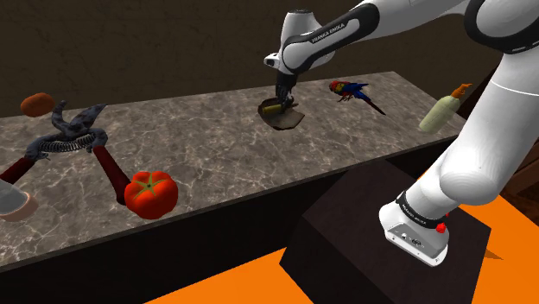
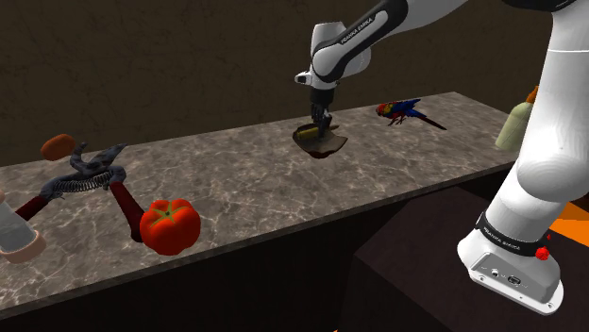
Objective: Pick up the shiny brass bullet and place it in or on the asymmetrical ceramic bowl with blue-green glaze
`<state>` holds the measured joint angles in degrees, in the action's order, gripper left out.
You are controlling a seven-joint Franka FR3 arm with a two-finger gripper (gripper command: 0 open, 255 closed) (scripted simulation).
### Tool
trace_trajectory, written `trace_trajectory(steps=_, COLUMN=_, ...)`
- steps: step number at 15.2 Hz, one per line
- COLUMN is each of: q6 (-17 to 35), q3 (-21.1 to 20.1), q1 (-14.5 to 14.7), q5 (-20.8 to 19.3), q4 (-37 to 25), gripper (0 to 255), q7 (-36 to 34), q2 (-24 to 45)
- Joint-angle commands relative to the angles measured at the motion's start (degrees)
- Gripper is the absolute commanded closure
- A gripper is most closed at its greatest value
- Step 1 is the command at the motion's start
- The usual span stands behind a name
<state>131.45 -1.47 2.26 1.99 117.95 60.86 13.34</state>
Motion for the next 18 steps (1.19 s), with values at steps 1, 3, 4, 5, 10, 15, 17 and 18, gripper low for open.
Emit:
trace_trajectory(steps=1, q6=0.01, q3=0.0, q1=0.0, q5=0.0, q4=0.0, gripper=0, q7=0.0, q2=0.0)
trace_trajectory(steps=3, q6=0.01, q3=0.0, q1=0.0, q5=0.0, q4=0.0, gripper=0, q7=0.0, q2=0.0)
trace_trajectory(steps=4, q6=0.01, q3=0.0, q1=0.0, q5=0.0, q4=0.0, gripper=0, q7=0.0, q2=0.0)
trace_trajectory(steps=5, q6=0.01, q3=0.0, q1=0.0, q5=0.0, q4=0.0, gripper=0, q7=0.0, q2=0.0)
trace_trajectory(steps=10, q6=-6.54, q3=0.07, q1=-0.13, q5=-0.04, q4=-2.69, gripper=0, q7=-0.02, q2=-3.86)
trace_trajectory(steps=15, q6=-6.54, q3=0.07, q1=-0.13, q5=-0.04, q4=-2.69, gripper=0, q7=-0.02, q2=-3.86)
trace_trajectory(steps=17, q6=-6.54, q3=0.07, q1=-0.13, q5=-0.04, q4=-2.69, gripper=0, q7=-0.02, q2=-3.86)
trace_trajectory(steps=18, q6=-6.54, q3=0.07, q1=-0.13, q5=-0.04, q4=-2.69, gripper=0, q7=-0.02, q2=-3.86)
